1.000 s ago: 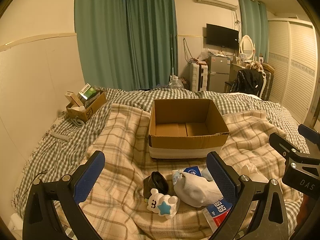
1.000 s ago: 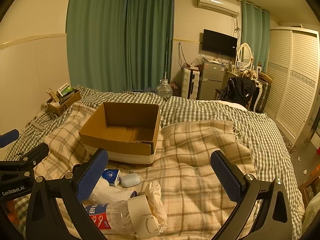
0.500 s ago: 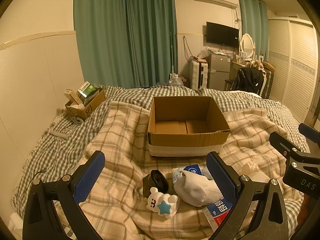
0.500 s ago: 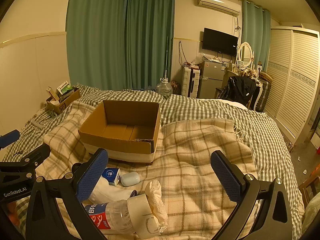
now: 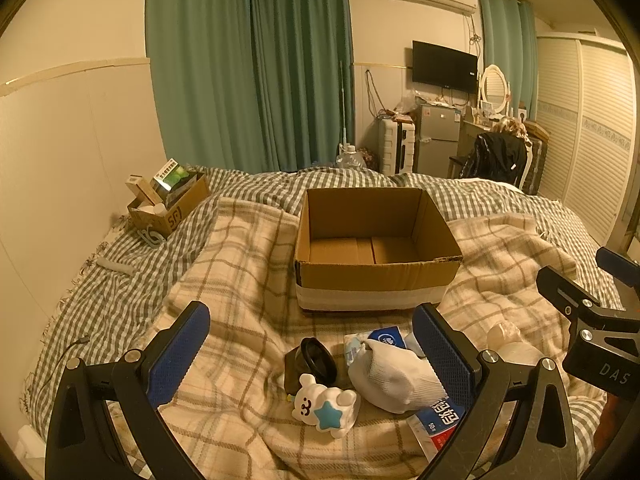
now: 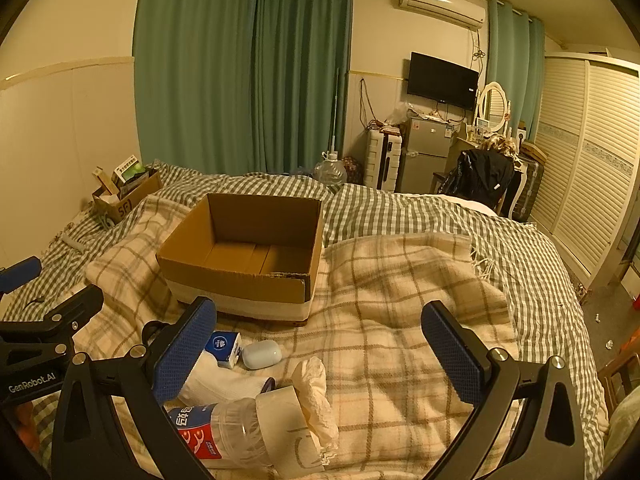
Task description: Organize objects
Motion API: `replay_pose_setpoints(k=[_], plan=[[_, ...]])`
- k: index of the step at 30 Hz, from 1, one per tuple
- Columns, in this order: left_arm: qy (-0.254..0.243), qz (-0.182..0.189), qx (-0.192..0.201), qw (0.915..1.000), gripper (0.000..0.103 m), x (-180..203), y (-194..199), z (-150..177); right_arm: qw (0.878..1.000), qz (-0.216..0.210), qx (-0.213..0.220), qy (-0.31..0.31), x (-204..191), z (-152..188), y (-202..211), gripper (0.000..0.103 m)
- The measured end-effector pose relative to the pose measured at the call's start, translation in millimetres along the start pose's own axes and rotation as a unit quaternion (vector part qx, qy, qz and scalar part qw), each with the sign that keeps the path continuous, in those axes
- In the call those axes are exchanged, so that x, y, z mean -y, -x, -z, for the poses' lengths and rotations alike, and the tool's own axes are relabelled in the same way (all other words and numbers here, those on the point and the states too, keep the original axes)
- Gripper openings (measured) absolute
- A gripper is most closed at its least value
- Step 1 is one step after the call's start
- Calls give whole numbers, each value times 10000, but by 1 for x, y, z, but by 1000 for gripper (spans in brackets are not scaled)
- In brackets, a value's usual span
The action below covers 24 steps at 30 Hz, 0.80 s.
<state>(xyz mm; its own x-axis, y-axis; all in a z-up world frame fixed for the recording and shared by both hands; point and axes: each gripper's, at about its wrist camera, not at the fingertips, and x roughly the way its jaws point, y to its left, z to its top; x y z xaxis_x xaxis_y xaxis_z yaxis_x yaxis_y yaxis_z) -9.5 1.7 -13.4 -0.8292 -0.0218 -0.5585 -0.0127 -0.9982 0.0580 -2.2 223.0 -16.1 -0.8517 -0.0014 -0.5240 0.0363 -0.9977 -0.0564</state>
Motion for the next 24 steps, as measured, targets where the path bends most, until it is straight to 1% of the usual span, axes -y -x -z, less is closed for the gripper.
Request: replay_pose_setpoints(k=[17, 24], plan=[[-18, 66, -54, 10000, 103, -5, -5, -1, 10000, 0, 1, 49, -3, 0, -1, 103], [-48, 117, -119, 9998, 103, -11, -6, -6, 9999, 19, 71, 86, -5, -9, 5, 103]])
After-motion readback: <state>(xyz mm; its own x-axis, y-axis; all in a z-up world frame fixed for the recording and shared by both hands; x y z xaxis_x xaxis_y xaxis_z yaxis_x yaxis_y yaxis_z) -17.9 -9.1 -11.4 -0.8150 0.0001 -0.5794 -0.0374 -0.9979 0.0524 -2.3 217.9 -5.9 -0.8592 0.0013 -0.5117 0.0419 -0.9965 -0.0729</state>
